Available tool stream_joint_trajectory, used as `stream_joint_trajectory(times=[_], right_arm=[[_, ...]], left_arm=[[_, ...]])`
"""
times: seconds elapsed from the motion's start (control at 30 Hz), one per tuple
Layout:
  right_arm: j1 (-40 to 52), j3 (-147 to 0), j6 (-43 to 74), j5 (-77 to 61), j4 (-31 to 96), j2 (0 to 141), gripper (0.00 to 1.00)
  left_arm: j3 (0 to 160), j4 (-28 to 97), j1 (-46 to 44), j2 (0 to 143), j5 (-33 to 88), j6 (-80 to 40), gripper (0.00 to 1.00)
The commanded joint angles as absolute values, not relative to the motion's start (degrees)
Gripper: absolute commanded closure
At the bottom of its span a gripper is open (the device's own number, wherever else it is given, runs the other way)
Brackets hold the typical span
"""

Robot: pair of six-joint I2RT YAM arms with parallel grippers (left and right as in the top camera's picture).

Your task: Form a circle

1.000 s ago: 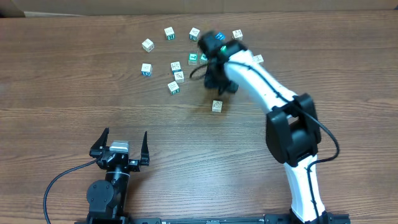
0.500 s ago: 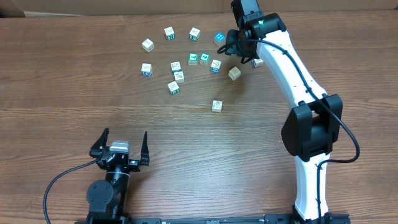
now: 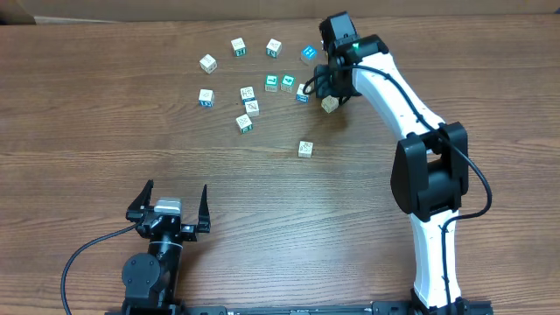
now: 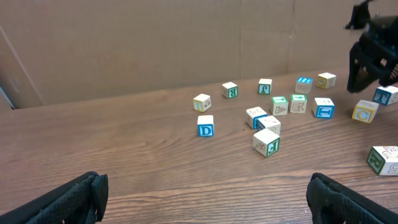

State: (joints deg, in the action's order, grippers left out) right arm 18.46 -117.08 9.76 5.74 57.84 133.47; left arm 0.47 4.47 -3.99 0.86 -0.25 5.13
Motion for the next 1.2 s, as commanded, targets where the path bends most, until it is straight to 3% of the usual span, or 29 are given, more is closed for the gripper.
stream_joint_trajectory(times=[0.0,0.4,0.53,0.73,0.87,1.17], right_arm=[[18.02,-113.25,8.4,5.48,54.5,133.86,0.39],[17.5,-109.34,8.43,5.48,49.19,133.86,0.4],[17.5,-108.09,8.43,5.48,47.59,133.86,0.53],[17.5,-107.04,8.49,5.45,47.42,133.86,0.54],[17.5,-107.04,9.3,5.45,47.4,133.86,0.63],[17.63,-107.15,12.45,4.97,48.77,133.86,0.58]], left_arm=[[0.27,4.43,-3.66,0.25,-0.43,6.42,0.0],[0.27,4.43,-3.66,0.25,-0.43,6.42,0.0],[0.27,4.43,-3.66,0.25,-0.4,6.42,0.0],[0.27,4.43,-3.66,0.25,-0.43,6.42,0.01],[0.27,4.43,-3.66,0.25,-0.43,6.42,0.0],[0.27,4.43,-3.66,0.25,-0.4,6.44,0.0]])
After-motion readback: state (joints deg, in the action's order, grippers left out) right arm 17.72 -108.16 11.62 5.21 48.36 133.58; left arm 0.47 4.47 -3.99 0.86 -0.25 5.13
